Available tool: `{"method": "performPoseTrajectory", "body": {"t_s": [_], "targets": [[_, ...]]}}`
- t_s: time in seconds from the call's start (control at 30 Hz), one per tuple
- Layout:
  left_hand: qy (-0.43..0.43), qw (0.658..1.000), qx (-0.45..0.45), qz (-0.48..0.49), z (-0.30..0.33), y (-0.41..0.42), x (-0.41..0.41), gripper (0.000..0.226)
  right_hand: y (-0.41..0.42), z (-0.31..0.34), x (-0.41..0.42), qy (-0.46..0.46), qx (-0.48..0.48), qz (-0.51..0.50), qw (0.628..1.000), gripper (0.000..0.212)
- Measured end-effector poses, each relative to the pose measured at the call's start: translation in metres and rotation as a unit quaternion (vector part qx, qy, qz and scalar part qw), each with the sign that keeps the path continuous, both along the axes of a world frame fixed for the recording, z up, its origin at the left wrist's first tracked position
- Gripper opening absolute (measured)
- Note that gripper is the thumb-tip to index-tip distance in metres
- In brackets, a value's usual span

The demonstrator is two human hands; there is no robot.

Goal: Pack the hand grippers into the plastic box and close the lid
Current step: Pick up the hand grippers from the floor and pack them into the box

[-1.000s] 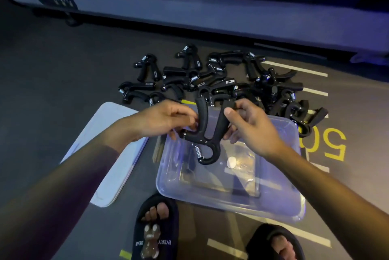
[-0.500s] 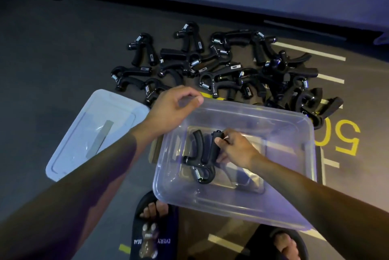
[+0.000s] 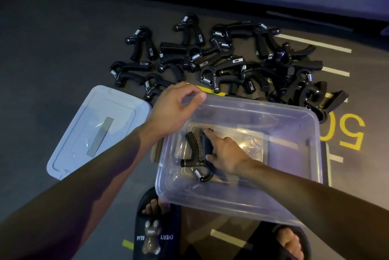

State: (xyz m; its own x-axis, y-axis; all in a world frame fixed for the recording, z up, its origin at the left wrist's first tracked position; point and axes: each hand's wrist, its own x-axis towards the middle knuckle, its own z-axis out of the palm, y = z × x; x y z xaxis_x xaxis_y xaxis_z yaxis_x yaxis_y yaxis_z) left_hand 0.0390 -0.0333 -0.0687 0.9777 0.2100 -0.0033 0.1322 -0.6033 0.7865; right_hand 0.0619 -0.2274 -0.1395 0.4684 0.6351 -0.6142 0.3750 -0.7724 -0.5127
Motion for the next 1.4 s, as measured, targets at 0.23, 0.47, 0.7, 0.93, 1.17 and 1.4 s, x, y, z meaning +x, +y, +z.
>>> {"method": "performPoseTrajectory", "body": {"t_s": [0.23,0.47,0.7,0.93,1.17,1.4], "targets": [[0.004,0.999,0.038,0.002,-0.002,0.000,-0.002,0.028,-0.010,0.009,-0.011,-0.006,-0.029,0.122,0.992,0.036],[0.010,0.997,0.070,0.009,0.000,-0.001,-0.003,0.031,-0.016,0.015,-0.010,-0.029,-0.049,0.185,0.981,0.043],[-0.008,0.998,0.064,-0.002,-0.002,0.001,-0.001,0.030,-0.010,0.062,0.019,-0.104,0.093,0.153,0.978,0.036],[-0.015,0.997,0.073,-0.015,-0.005,0.004,0.002,0.023,0.003,0.121,0.116,-0.206,0.238,-0.109,0.943,0.021],[-0.018,0.997,0.068,-0.017,-0.007,0.007,0.002,0.019,-0.007,0.072,0.170,-0.223,-0.184,-0.136,0.948,0.046],[-0.019,0.997,0.069,-0.016,-0.005,0.005,0.001,0.021,-0.014,0.054,0.180,-0.122,-0.021,-0.277,0.953,0.040]]}}
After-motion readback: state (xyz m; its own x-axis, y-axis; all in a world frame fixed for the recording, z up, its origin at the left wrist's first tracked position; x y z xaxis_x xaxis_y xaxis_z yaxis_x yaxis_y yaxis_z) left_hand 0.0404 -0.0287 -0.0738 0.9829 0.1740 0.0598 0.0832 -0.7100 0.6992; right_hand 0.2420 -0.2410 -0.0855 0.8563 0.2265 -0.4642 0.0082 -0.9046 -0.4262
